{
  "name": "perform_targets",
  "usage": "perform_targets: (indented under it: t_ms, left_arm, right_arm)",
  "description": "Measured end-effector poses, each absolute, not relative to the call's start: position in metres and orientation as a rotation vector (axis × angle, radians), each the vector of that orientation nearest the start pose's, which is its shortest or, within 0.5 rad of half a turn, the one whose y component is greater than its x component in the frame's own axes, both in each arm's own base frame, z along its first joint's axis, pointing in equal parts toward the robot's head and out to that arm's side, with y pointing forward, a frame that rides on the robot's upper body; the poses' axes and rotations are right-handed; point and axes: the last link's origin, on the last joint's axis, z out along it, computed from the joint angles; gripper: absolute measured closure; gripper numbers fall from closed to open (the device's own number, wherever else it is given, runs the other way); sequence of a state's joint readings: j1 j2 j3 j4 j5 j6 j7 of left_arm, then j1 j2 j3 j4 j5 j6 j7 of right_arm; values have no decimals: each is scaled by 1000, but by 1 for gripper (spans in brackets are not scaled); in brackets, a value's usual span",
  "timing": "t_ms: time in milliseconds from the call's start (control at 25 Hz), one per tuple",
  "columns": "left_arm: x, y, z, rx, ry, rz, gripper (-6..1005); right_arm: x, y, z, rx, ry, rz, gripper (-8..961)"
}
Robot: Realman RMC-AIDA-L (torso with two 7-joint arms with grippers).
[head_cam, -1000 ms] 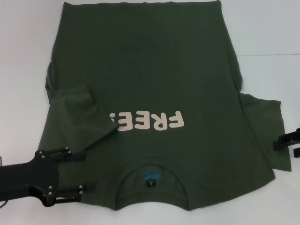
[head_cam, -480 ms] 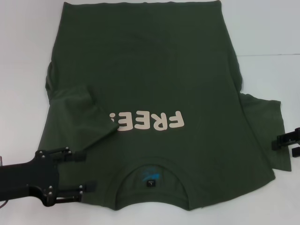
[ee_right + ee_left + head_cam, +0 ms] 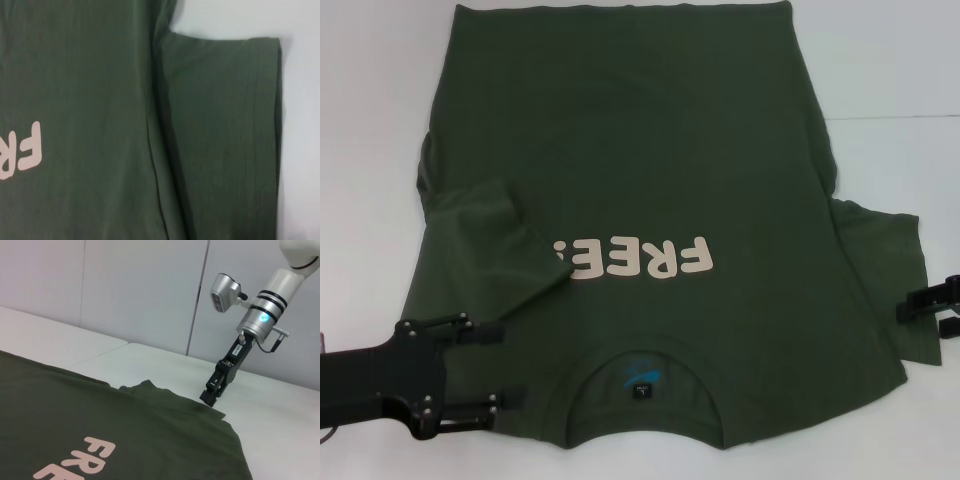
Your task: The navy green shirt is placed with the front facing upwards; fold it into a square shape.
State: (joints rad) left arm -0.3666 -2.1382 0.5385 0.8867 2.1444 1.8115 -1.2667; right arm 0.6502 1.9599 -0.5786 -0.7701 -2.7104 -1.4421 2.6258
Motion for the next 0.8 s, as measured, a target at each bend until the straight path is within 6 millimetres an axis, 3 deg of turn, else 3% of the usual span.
perform_targets:
  t_ms: [800]
  left_arm:
    - [-290,269,24,-2773,-503,-654,199]
  right_arm:
    - [331,358,63,-1921,1941,-10,183]
